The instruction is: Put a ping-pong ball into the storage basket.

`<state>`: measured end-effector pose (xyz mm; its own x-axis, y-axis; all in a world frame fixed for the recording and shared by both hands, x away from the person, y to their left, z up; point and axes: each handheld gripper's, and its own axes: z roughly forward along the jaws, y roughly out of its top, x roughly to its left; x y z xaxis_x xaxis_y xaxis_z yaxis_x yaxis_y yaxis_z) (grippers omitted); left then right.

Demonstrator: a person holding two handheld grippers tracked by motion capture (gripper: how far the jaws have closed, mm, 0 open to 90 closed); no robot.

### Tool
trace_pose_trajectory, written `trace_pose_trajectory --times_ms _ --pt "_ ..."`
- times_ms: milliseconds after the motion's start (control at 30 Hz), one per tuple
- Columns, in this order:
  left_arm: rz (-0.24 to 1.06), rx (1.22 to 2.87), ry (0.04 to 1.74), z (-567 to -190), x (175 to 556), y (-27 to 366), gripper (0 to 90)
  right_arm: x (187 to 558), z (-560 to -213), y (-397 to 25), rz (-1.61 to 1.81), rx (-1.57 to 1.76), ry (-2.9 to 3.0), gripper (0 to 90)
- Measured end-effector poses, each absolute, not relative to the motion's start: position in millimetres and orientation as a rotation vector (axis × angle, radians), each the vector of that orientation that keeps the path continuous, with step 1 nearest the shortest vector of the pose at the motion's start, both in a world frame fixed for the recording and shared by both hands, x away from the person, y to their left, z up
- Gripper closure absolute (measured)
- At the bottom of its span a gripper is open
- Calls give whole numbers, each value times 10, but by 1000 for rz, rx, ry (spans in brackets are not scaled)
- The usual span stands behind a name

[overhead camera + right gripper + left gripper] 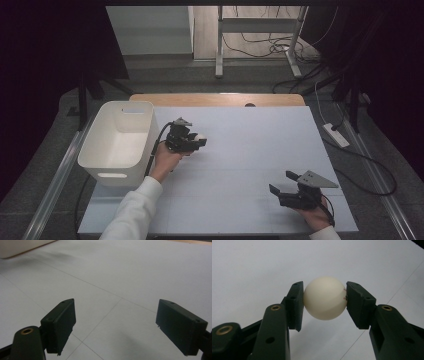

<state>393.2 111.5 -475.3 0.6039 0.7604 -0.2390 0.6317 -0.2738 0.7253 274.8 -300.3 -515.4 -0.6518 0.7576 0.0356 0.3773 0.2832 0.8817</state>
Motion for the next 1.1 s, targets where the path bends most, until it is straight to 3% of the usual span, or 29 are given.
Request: trace_pose_trajectory --times_ms 1100 --pt "268 1929 965 -4319 3683 1108 509 2745 -5149 -2999 1335 1017 2164 162"
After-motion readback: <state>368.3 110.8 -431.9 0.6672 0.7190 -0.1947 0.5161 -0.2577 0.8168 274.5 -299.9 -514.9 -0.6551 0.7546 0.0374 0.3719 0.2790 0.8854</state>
